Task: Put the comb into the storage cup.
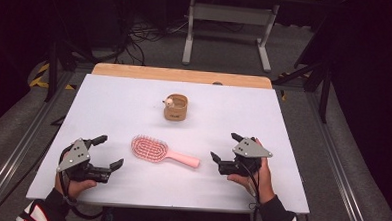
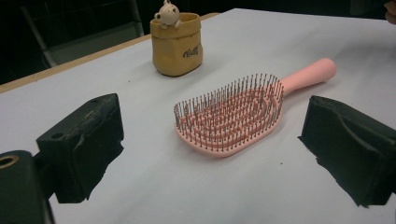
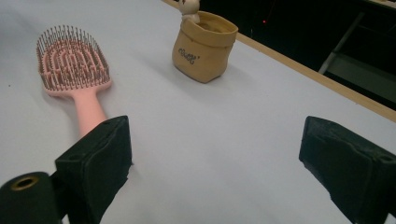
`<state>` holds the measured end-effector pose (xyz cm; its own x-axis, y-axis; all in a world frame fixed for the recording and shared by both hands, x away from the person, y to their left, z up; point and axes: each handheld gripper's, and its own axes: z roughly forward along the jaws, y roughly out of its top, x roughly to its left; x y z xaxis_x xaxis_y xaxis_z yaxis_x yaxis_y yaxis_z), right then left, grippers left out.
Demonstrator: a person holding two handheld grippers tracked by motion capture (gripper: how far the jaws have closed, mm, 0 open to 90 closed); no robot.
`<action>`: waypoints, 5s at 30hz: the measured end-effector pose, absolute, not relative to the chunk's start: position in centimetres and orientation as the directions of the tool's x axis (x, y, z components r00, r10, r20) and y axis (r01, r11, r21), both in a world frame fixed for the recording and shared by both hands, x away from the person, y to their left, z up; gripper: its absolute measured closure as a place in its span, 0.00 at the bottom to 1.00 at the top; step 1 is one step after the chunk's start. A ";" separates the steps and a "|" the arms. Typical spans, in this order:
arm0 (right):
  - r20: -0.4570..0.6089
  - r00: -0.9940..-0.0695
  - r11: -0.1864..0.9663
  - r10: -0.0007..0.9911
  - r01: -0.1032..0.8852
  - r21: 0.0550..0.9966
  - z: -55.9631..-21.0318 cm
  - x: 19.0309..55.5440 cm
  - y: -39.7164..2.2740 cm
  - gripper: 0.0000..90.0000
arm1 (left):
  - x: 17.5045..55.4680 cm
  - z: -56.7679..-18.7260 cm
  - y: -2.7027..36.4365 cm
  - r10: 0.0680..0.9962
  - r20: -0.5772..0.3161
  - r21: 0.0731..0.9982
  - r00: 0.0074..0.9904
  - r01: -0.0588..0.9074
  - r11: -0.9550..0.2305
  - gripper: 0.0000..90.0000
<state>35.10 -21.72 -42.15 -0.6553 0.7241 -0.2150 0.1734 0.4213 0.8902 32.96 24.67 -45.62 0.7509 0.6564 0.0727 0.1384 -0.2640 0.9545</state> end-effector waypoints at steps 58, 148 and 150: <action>-0.243 -0.617 0.457 0.749 0.216 0.863 -43.9 35.1 -25.1 0.15 | 38.4 -45.9 0.7 0.499 0.079 0.752 0.863 0.277 -0.598 1.00; -0.262 -0.671 0.555 0.693 0.265 0.788 -45.3 35.3 -23.5 0.15 | 34.5 -45.3 21.9 0.419 0.024 0.524 0.908 0.345 -0.778 1.00; -0.264 -0.673 0.559 0.691 0.265 0.786 -45.3 35.3 -23.5 0.15 | 34.5 -45.4 22.2 0.432 0.015 0.539 0.902 0.356 -0.763 1.00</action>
<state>35.31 -23.53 -45.27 -0.6726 0.6913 -0.2642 0.2655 0.5586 0.7858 34.54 22.21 -45.41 0.9019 0.4317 0.0152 0.3562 -0.7631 0.5392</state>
